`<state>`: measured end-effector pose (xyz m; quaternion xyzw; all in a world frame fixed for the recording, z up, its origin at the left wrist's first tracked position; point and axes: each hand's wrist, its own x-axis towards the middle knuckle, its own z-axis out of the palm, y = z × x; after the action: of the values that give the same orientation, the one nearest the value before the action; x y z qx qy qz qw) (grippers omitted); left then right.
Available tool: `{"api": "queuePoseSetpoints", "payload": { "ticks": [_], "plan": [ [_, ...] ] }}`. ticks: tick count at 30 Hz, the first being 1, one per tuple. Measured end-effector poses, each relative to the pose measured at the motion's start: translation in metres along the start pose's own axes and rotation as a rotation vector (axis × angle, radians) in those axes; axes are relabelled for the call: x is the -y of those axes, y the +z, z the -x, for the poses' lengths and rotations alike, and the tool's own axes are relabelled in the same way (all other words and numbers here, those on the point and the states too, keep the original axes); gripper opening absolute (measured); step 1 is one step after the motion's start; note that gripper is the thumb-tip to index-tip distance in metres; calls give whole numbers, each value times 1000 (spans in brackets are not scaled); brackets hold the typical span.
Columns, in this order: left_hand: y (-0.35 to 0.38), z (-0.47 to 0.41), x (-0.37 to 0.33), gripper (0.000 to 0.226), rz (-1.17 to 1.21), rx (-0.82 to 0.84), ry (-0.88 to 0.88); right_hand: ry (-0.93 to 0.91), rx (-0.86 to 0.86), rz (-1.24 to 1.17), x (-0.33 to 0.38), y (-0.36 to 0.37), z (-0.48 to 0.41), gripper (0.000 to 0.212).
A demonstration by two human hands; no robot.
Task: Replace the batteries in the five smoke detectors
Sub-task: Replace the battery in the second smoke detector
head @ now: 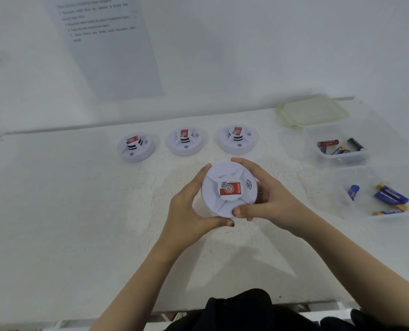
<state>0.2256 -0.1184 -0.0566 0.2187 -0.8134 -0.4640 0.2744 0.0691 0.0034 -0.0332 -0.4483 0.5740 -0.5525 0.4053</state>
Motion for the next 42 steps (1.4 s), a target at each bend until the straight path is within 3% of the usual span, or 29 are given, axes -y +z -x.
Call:
{"api": "queuePoseSetpoints", "payload": {
  "ticks": [7,13,28,42],
  "plan": [
    [-4,4,1,104,-21,18,-10,54,66,-21,-1,0,4,84],
    [-9,8,4,103,-30,41,-18,86,83,-34,-2,-1,7,67],
    [-9,15,2,101,-18,8,-15,36,25,13,-7,13,8,87],
    [-9,18,6,100,-7,-10,-9,32,6,1,-10,18,6,81]
  ]
}}
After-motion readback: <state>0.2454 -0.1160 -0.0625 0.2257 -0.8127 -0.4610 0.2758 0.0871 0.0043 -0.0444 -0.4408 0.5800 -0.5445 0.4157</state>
